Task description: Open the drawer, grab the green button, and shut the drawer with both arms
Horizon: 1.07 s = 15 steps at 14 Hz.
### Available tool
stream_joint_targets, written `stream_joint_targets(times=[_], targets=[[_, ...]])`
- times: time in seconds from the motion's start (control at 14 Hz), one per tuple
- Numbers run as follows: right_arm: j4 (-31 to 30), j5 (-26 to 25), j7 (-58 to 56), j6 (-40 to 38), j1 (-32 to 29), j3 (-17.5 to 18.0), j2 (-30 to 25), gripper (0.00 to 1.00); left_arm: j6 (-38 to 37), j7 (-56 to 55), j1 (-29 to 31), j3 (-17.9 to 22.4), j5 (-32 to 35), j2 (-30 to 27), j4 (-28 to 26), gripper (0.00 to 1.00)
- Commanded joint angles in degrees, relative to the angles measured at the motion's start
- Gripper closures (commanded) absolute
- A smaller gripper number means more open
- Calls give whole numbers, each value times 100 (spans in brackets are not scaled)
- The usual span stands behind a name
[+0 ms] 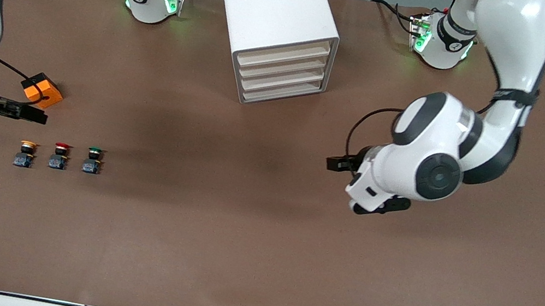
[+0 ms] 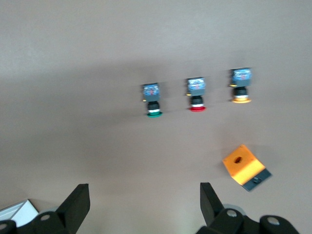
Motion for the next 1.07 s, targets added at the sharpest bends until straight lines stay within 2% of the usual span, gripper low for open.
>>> stream_joint_targets(times=[0.0, 0.21, 0.43, 0.64, 0.85, 1.0], targets=[[316, -222, 21, -446, -57, 33, -155, 0, -303, 929, 667, -24, 23, -366, -194, 0], [458, -266, 3, -659, -74, -45, -330, 0, -655, 1676, 1494, -33, 127, -920, -194, 0], [458, -249, 12, -668, -101, -37, -348, 0, -849, 2091, 1960, -77, 470, -1552, -587, 0], [677, -530, 39, -685, -13, -11, -348, 0, -675, 2294, 1971, -50, 1039, -2273, -1413, 0], [1090, -504, 30, -949, -57, 7, -348, 0, 228, 2329, 1935, -77, 1296, -3282, -2668, 0], [1065, -460, 126, -1123, 13, 7, -409, 0, 574, 2818, 1996, -68, 1297, -3715, -3172, 0]])
